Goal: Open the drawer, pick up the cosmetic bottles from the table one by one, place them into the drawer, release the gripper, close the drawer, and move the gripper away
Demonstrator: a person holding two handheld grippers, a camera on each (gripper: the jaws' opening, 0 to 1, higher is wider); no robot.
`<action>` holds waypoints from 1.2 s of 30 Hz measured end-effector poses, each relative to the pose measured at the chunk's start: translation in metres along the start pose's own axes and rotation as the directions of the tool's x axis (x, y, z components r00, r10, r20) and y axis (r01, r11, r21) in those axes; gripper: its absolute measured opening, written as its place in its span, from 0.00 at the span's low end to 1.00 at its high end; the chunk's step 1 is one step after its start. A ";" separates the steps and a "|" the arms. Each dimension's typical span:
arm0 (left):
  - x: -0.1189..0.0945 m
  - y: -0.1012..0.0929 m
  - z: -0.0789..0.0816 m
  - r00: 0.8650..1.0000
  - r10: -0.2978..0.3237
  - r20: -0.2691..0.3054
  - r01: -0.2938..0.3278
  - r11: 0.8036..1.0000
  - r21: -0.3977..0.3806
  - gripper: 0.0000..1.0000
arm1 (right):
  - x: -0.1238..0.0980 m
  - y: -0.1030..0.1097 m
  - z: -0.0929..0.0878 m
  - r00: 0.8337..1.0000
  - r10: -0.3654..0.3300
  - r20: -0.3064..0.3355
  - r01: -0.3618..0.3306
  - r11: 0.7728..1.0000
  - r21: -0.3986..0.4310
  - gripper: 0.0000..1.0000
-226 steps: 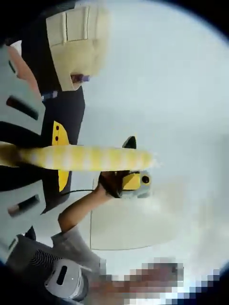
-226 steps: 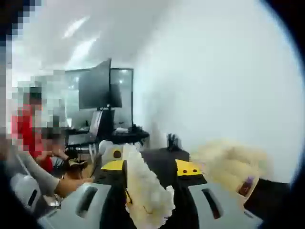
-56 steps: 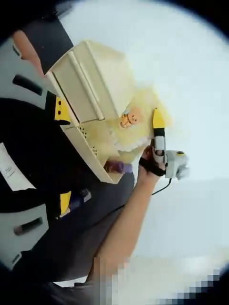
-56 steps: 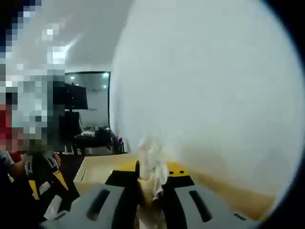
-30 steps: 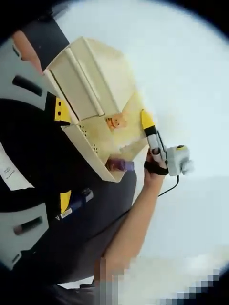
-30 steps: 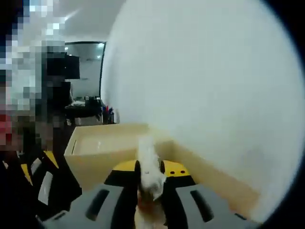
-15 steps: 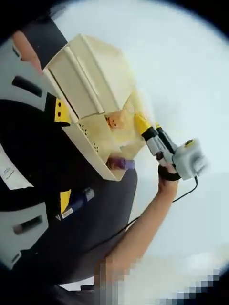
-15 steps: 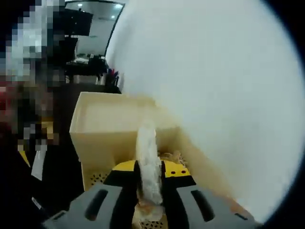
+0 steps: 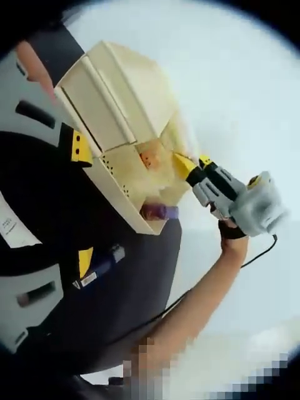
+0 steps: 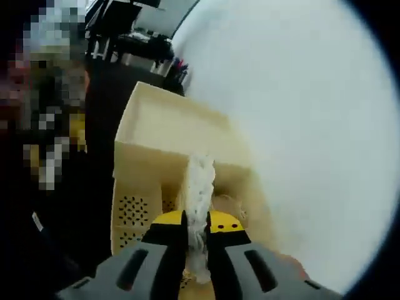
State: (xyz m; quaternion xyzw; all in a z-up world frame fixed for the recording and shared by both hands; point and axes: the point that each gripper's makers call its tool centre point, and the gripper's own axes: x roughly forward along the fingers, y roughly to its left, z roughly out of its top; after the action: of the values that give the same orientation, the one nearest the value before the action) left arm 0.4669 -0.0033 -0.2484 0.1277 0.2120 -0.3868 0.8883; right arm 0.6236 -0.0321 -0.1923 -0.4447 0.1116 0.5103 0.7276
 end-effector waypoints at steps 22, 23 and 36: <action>0.002 0.002 -0.006 1.000 0.020 -0.020 -0.020 1.000 0.021 0.42 | 0.015 -0.047 -0.022 0.943 -0.333 -0.012 0.333 0.941 0.055 0.19; 0.003 0.002 -0.006 1.000 0.019 -0.019 -0.019 1.000 0.019 0.42 | 0.016 -0.046 -0.019 0.942 -0.335 -0.003 0.334 0.941 0.051 0.19; -0.002 0.007 -0.001 1.000 0.019 0.005 -0.019 1.000 0.016 0.41 | -0.003 -0.060 -0.011 0.887 -0.460 0.048 0.445 0.877 0.184 0.26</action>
State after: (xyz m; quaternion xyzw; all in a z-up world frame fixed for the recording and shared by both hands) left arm 0.4704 0.0036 -0.2480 0.1359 0.2054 -0.3802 0.8915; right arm 0.6756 -0.0473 -0.1648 -0.3723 0.0142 0.3344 0.8657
